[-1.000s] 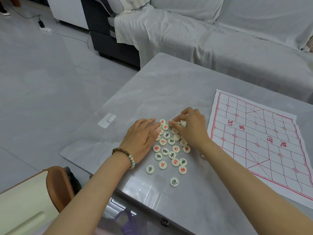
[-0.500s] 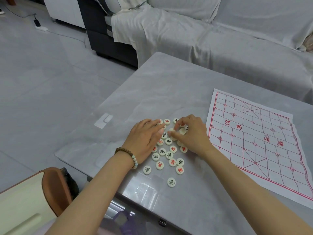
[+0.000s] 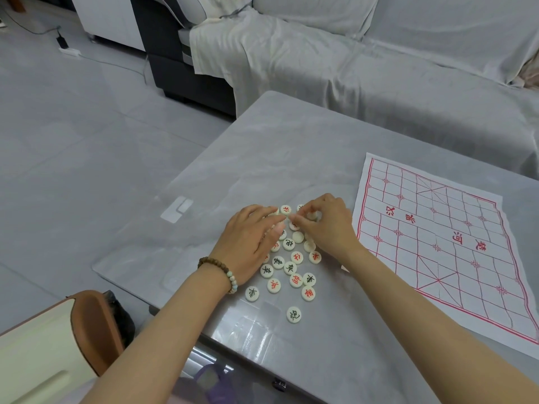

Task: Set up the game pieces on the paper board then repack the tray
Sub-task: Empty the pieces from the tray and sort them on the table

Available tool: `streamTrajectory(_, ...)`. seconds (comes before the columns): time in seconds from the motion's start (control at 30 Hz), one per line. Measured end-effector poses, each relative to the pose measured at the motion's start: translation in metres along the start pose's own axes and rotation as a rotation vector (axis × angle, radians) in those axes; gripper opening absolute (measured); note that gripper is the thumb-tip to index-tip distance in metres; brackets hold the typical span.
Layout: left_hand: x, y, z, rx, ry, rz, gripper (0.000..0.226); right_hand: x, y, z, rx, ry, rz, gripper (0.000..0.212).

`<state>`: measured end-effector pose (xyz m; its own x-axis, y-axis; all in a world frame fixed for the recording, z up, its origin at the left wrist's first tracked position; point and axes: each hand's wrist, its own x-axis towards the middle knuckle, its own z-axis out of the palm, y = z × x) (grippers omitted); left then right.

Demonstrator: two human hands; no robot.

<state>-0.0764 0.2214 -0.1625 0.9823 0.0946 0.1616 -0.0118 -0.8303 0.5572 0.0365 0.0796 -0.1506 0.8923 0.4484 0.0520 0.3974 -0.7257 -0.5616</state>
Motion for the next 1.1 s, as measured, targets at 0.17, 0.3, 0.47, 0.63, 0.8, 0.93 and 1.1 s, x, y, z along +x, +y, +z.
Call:
streamTrajectory(0.17,-0.001,0.009,0.007,0.039,-0.052,0.111,0.063,0.003,0.015,-0.012,-0.046,0.136,0.000,0.020)
streamTrajectory(0.3,0.000,0.012,0.012,0.117,-0.061,0.154,0.063,0.006,0.020,-0.013,-0.099,0.040,0.026,0.021)
streamTrajectory(0.47,0.007,0.016,0.010,0.204,-0.046,0.098,0.075,0.014,0.016,-0.011,-0.062,0.042,0.013,0.021)
streamTrajectory(0.63,0.024,0.014,0.006,0.144,0.020,-0.012,0.038,0.024,0.019,-0.009,-0.062,0.079,0.039,0.024)
streamTrajectory(0.8,0.034,0.013,0.008,0.128,0.063,-0.037,0.028,0.019,0.023,-0.013,0.025,0.133,-0.038,0.014)
streamTrajectory(0.93,0.037,0.013,0.008,0.126,0.077,-0.043,0.026,-0.003,0.028,-0.032,0.064,-0.006,-0.209,0.014)
streamTrajectory(1.1,0.041,0.015,0.010,0.114,0.088,-0.080,0.022,-0.013,0.044,-0.038,-0.238,-0.115,-0.399,0.024)
